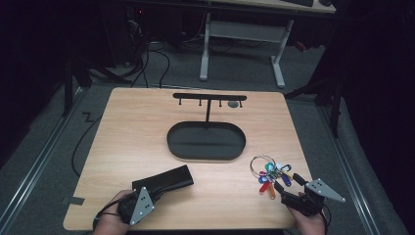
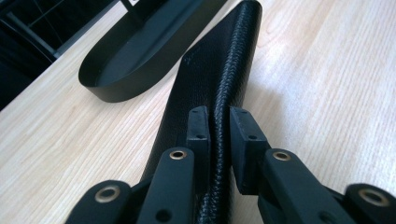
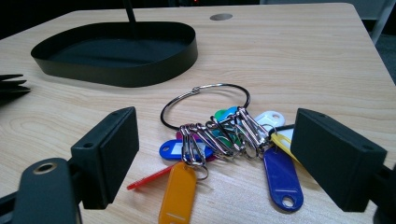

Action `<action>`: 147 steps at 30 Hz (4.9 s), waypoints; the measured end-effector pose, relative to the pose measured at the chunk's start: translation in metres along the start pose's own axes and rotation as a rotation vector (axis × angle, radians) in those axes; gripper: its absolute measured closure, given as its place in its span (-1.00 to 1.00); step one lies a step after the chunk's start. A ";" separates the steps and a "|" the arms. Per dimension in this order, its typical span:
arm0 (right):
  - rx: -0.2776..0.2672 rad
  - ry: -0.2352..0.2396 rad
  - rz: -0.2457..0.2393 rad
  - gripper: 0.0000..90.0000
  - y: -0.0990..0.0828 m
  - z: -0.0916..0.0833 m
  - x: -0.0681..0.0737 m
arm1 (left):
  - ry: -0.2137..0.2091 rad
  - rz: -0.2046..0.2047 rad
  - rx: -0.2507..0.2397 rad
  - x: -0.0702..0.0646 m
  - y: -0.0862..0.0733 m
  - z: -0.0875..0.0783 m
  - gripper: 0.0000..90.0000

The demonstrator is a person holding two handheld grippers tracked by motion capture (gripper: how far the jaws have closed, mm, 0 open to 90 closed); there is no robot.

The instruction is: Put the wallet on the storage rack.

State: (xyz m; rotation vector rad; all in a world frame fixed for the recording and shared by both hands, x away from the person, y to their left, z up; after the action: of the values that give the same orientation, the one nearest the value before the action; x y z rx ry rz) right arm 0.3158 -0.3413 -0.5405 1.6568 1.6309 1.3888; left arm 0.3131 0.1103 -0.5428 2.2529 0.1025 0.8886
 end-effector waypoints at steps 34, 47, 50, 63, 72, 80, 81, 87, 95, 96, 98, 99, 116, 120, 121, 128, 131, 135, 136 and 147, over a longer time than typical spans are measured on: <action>0.007 -0.010 0.009 -0.66 -0.003 -0.001 -0.002 | -0.097 -0.335 -0.295 0.023 0.029 -0.035 0.83; 0.010 -0.012 0.010 -0.66 -0.003 -0.001 -0.003 | -0.138 -0.440 -0.247 0.029 0.013 -0.014 0.78; 0.010 -0.013 0.007 -0.66 -0.003 -0.002 -0.002 | -0.138 -0.447 -0.250 0.030 0.012 -0.014 0.73; 0.005 -0.018 0.011 -0.65 -0.003 -0.006 -0.005 | -0.151 -0.432 -0.212 0.025 0.008 -0.012 0.26; 0.000 -0.018 0.011 -0.65 -0.002 -0.006 -0.005 | -0.154 -0.428 -0.194 0.023 -0.001 -0.019 0.24; 0.000 -0.011 0.016 -0.65 -0.001 -0.005 -0.004 | -0.144 -0.428 -0.165 0.020 -0.010 -0.023 0.23; -0.001 -0.009 0.015 -0.66 -0.001 -0.005 -0.004 | -0.142 -0.425 -0.155 0.019 -0.011 -0.024 0.23; 0.003 -0.002 0.017 -0.66 0.000 -0.001 -0.003 | -0.147 -0.422 -0.136 0.015 -0.016 -0.026 0.29; 0.003 -0.001 0.023 -0.66 -0.001 -0.001 -0.004 | -0.123 -0.436 -0.140 0.011 -0.025 -0.037 0.33; 0.004 0.000 0.026 -0.66 -0.001 -0.001 -0.004 | -0.118 -0.439 -0.142 0.012 -0.026 -0.039 0.33; 0.003 0.001 0.026 -0.66 -0.001 -0.001 -0.004 | -0.110 -0.448 -0.153 0.012 -0.028 -0.042 0.37; 0.003 0.001 0.026 -0.66 -0.001 -0.001 -0.004 | -0.106 -0.448 -0.155 0.013 -0.029 -0.043 0.40; 0.004 -0.004 0.019 -0.65 -0.001 -0.002 -0.004 | -0.141 -0.419 -0.105 0.009 -0.022 -0.043 0.59; -0.001 -0.007 0.020 -0.65 -0.001 -0.004 -0.005 | -0.148 -0.421 -0.099 0.010 -0.021 -0.042 0.59; -0.001 -0.007 0.020 -0.65 0.000 -0.004 -0.005 | -0.150 -0.422 -0.098 0.010 -0.021 -0.042 0.59; 0.007 -0.007 0.016 -0.65 -0.002 -0.003 -0.005 | -0.178 -0.421 -0.061 0.010 -0.019 -0.042 0.59; 0.009 -0.006 0.018 -0.65 -0.002 -0.003 -0.005 | -0.172 -0.421 -0.054 0.011 -0.018 -0.041 0.57; 0.010 -0.006 0.020 -0.65 -0.002 -0.002 -0.007 | -0.164 -0.411 -0.040 0.012 -0.016 -0.035 0.53; 0.010 -0.008 0.019 -0.65 -0.002 -0.002 -0.007 | -0.162 -0.408 -0.034 0.012 -0.016 -0.034 0.50; 0.000 -0.020 0.032 -0.65 0.000 -0.005 -0.010 | -0.152 -0.327 -0.036 0.009 -0.002 -0.023 0.64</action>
State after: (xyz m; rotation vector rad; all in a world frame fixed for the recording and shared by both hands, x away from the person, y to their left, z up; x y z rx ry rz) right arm 0.3138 -0.3516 -0.5420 1.6982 1.6003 1.3833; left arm 0.3063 0.1281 -0.5269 2.1785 0.3703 0.5403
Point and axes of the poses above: each handheld gripper's, and its own axes: z roughly forward along the jaws, y roughly out of its top, x roughly to its left, the point moved 7 cm from there along z, roughly forward along the jaws, and after that the axes turned 15 degrees about z, right-handed, at the moved point
